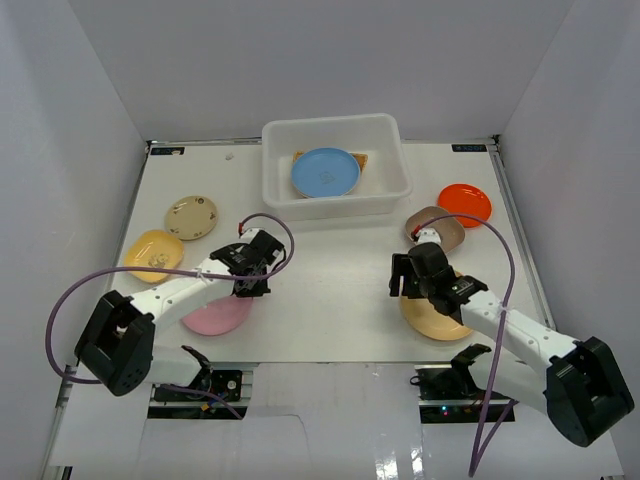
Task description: Place the plates into the plastic bin on the countertop
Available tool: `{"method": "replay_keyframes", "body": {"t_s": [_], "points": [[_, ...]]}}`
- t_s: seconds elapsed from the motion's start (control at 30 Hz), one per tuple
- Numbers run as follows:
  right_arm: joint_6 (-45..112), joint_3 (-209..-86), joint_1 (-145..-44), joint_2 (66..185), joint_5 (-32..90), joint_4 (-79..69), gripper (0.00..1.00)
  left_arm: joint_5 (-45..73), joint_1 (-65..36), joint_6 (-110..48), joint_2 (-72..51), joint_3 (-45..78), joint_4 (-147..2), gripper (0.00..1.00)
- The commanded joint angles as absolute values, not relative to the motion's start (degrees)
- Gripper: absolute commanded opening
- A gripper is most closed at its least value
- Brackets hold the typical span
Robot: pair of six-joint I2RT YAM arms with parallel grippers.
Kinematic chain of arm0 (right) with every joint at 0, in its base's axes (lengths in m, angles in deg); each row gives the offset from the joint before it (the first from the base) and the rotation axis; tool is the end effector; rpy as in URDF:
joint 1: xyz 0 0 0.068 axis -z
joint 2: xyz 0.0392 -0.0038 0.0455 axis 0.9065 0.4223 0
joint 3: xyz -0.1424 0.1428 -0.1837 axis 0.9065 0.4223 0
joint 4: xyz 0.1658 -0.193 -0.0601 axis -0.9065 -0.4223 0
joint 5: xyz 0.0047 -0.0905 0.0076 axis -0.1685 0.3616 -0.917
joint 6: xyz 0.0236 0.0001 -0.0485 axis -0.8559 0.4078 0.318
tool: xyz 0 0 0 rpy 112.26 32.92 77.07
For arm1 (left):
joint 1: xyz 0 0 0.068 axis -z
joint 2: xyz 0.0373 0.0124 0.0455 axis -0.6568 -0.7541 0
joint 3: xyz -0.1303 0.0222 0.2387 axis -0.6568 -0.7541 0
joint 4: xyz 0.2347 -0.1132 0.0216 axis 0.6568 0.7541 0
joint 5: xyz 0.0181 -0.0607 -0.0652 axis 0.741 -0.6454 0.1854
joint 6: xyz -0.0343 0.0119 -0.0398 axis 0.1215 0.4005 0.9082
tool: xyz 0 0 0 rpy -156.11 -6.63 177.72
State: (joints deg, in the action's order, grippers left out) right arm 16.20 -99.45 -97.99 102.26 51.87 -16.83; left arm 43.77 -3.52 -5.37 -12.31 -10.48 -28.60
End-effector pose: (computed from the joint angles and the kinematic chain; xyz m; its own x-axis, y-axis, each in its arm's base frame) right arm 0.1740 0.1020 0.1915 -0.6751 0.0330 -0.7370 -0.1039 0.9848 0.1392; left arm 0.1911 -0.1306 0.1906 -0.8996 -0.0148 -0.4364 -0.0687 0.9918 0.1081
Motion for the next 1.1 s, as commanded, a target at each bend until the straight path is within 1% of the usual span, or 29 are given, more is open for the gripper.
{"method": "replay_keyframes", "body": {"t_s": [0.0, 0.07, 0.17, 0.2, 0.27, 0.3, 0.33, 0.37, 0.4, 0.5, 0.57, 0.67, 0.73, 0.77, 0.83, 0.87, 0.9, 0.93, 0.97, 1.03, 1.07], "points": [[14.39, -98.88, -99.65, 103.76, 53.65, -17.66, 0.74, 40.73, -2.73, -3.71, -8.78, -10.84, -31.44, 0.00], [14.04, -98.79, -100.35, 106.04, 54.27, -17.84, 0.73, 40.64, -2.65, -3.80, -7.73, -11.02, -31.26, 0.00], [13.77, -99.05, -101.23, 109.47, 54.53, -16.96, 0.68, 40.12, -2.38, -3.89, -6.06, -11.29, -31.09, 0.00], [13.68, -99.23, -101.58, 110.35, 54.62, -16.78, 0.61, 40.02, -2.30, -3.89, -5.44, -11.11, -30.91, 0.00], [13.42, -99.41, -102.64, 112.81, 55.23, -16.52, 0.55, 39.41, -2.03, -3.89, -3.52, -9.80, -29.69, 0.00], [13.25, -99.93, -103.08, 114.03, 55.41, -16.60, 0.48, 39.32, -1.77, -3.98, -2.72, -7.79, -28.12, 0.00], [13.16, -100.11, -103.86, 114.66, 56.02, -16.52, 0.45, 39.32, -1.25, -4.07, -1.93, -6.55, -27.14, 0.00], [12.98, -100.28, -104.22, 115.10, 56.12, -16.43, 0.39, 39.32, -1.07, -4.24, -1.14, -5.06, -26.35, 0.00], [12.72, -100.63, -104.66, 115.54, 56.38, -16.60, 0.27, 39.67, -0.89, -4.33, 0.35, -3.39, -25.39, 0.00], [11.67, -101.25, -106.76, 114.67, 57.34, -16.96, 0.10, 40.46, -0.54, -5.82, 1.15, 5.13, -22.40, 0.00], [11.14, -101.52, -108.61, 113.53, 57.43, -17.48, 0.08, 40.81, -0.19, -7.31, 0.19, 12.68, -20.90, 0.00], [10.08, -101.61, -111.16, 109.93, 58.22, -18.98, 0.08, 40.55, -0.01, -9.86, -4.11, 22.44, -21.15, 0.00], [9.38, -101.60, -112.66, 108.08, 58.31, -20.03, 0.08, 38.98, -0.01, -11.35, -9.46, 27.54, -22.38, 0.00], [9.20, -101.52, -113.01, 106.33, 58.23, -20.12, 0.08, 38.27, -0.01, -12.84, -11.74, 33.13, -22.74, 0.00], [8.94, -101.34, -114.24, 104.74, 58.40, -20.56, 0.08, 38.53, -0.01, -14.78, -19.56, 38.96, -23.62, 0.00], [8.85, -101.34, -114.59, 103.51, 58.49, -20.82, 0.08, 38.44, -0.01, -16.35, -22.63, 46.30, -23.10, 0.00], [8.85, -101.25, -115.29, 102.98, 58.58, -20.82, 0.08, 37.92, -0.01, -17.24, -26.06, 50.63, -21.52, 0.00], [8.85, -100.99, -115.56, 102.54, 58.66, -20.74, 0.08, 37.13, -0.01, -17.95, -33.05, 55.20, -20.64, 0.00], [8.76, -100.99, -115.82, 102.18, 58.58, -20.65, 0.08, 37.38, -0.01, -19.34, -36.78, 64.56, -19.67, 0.00], [8.76, -100.90, -116.96, 101.83, 58.49, -20.47, 0.08, 38.35, -0.01, -20.76, -44.51, 75.06, -15.46, 0.00], [8.41, -100.99, -117.49, 101.66, 58.58, -20.39, 0.08, 39.22, -0.01, -21.20, -51.95, 80.24, -14.14, 0.00]]}}
